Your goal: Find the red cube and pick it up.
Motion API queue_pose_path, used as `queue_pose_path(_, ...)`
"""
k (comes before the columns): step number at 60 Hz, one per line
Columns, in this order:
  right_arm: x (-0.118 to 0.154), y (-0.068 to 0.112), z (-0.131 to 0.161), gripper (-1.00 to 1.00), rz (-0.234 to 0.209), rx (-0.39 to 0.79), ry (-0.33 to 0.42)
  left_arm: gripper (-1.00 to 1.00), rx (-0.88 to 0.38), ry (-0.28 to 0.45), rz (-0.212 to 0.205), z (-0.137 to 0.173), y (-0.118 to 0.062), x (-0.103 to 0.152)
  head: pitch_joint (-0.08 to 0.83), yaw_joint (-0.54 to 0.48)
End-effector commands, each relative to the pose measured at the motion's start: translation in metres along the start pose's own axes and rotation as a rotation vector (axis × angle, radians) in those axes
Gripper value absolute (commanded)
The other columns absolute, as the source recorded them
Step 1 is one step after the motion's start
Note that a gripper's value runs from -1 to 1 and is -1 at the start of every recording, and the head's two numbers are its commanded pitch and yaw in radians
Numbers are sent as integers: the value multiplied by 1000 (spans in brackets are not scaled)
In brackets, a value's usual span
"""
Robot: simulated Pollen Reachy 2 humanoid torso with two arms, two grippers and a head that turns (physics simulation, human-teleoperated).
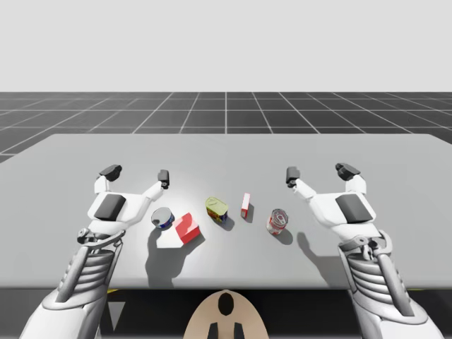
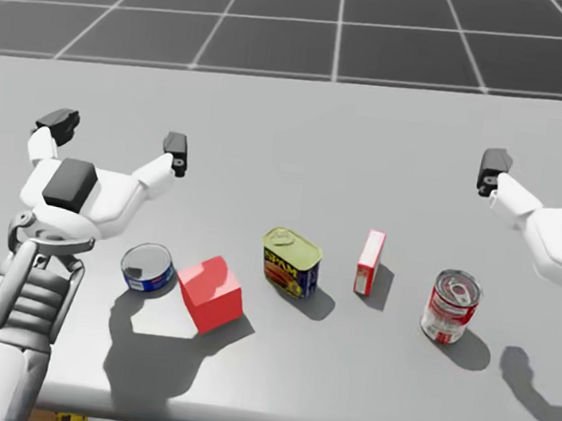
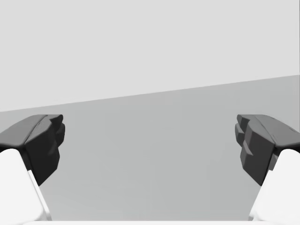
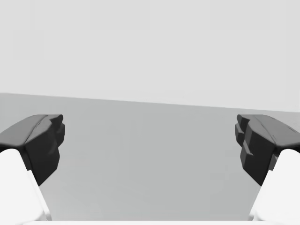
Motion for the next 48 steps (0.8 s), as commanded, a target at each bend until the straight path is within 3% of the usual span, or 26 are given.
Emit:
queue_pose_path(1,-1,1,1,-1000,5,14,4,-1000,-4,1,-4,0,-1,0,627,131)
queue_pose_path(13,-2,3,1,-1000,10,28,14,-1000,-11,7,3,0,-1,0,686,220)
queue_pose_path(32,-4,3,1,-1000,0,38,28,-1000,-64,41,30,2,0,7,754,259)
queue_pose_path(45,-3,2,3,-1000,-10,35,30,-1000,-434,201,19,44,2,28,749,255)
queue_pose_path(48,-4,2,3,-1000,-10,35,31,-1000,-504,235,1,55,5,29,748,254)
